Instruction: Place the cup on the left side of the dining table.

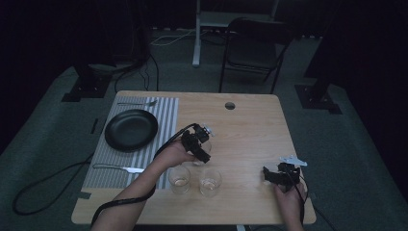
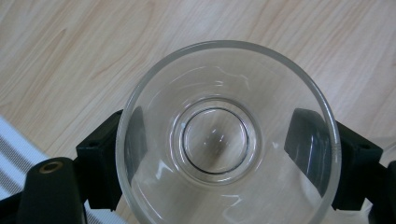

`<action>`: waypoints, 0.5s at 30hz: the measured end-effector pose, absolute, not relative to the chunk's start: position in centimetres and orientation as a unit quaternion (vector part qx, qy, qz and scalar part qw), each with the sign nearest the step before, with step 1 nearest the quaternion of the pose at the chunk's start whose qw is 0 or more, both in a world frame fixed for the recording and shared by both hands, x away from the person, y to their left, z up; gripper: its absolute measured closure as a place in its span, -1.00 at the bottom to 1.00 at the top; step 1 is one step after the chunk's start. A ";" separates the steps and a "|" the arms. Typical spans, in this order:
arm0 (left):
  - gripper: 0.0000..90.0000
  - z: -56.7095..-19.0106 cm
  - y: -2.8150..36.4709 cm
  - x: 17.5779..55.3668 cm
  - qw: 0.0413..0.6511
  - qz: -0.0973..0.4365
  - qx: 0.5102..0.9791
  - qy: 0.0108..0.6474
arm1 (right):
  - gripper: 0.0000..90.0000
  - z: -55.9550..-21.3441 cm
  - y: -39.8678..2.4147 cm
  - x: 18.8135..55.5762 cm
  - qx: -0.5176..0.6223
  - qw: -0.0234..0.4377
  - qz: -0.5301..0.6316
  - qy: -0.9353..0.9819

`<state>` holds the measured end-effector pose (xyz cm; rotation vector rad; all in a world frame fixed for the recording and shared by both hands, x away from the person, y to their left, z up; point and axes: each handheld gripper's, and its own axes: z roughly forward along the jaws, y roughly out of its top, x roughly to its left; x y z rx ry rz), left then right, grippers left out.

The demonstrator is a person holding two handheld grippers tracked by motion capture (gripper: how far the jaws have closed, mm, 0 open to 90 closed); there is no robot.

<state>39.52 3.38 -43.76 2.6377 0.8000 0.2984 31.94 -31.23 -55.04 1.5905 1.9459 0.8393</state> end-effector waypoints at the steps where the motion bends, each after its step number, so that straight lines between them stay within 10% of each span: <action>1: -0.59 -43.8 4.0 39.6 0.182 0.107 0.933 0.290 | -0.73 -55.0 -31.2 31.9 0.582 0.244 0.307 0.712; 15: -0.59 -44.3 8.8 39.8 0.175 0.119 0.916 0.342 | -0.73 -55.0 -31.2 31.9 0.583 0.243 0.307 0.712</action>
